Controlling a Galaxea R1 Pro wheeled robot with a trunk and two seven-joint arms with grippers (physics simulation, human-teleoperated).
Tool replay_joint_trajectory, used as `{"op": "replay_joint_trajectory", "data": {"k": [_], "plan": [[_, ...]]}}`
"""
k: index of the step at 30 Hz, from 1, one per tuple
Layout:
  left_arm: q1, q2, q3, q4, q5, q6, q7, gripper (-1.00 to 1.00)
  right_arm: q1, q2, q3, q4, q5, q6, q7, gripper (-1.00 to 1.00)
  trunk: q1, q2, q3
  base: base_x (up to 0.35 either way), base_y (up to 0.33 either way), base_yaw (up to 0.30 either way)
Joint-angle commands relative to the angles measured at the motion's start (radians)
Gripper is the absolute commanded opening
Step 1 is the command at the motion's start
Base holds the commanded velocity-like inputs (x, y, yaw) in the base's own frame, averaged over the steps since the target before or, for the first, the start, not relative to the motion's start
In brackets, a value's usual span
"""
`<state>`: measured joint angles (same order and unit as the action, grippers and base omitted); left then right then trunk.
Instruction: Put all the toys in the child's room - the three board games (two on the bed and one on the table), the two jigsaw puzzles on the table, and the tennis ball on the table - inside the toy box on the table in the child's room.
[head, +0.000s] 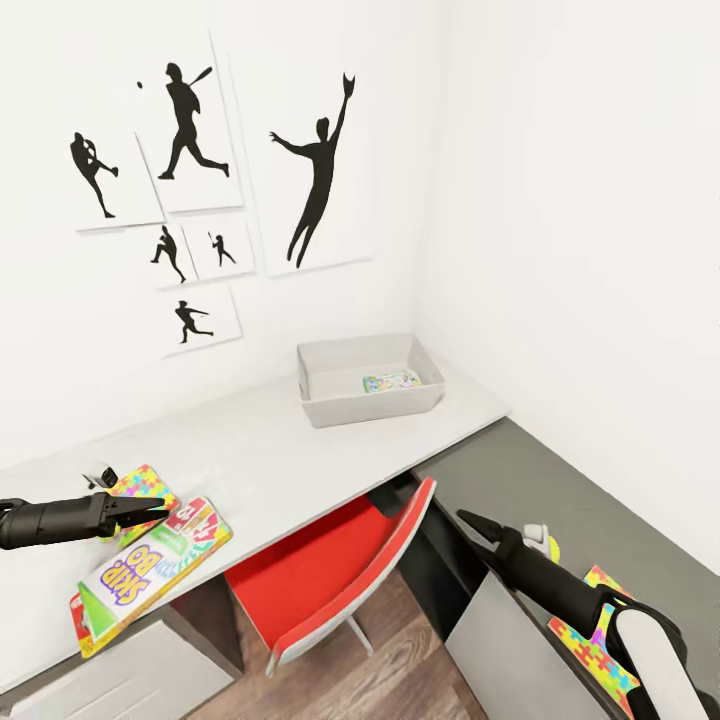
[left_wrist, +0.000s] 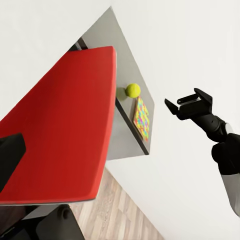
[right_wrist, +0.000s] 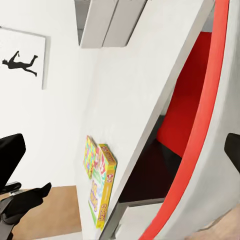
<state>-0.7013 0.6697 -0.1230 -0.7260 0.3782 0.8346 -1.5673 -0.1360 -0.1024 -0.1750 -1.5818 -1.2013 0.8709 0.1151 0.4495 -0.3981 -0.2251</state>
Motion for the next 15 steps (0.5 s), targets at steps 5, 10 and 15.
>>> {"op": "replay_joint_trajectory", "data": {"k": [5, 10, 15], "plan": [[-0.002, 0.003, -0.005, 0.0, 0.004, 0.011, -0.004, 1.0, -0.001, -0.003, -0.006, -0.001, 0.008, 0.005, 0.011, 1.0, 0.001, -0.002, 0.006, -0.028, 0.0, 0.0], [-0.001, 0.002, -0.005, 0.0, 0.004, 0.011, -0.004, 1.0, -0.001, -0.004, -0.008, -0.001, 0.008, 0.005, 0.013, 1.0, 0.001, -0.002, 0.015, -0.007, 0.0, 0.0], [-0.001, 0.004, -0.005, 0.0, 0.004, 0.011, -0.004, 1.0, -0.001, -0.005, -0.01, -0.001, 0.008, 0.006, 0.013, 1.0, 0.001, -0.002, 0.023, -0.005, 0.0, 0.0]]}}
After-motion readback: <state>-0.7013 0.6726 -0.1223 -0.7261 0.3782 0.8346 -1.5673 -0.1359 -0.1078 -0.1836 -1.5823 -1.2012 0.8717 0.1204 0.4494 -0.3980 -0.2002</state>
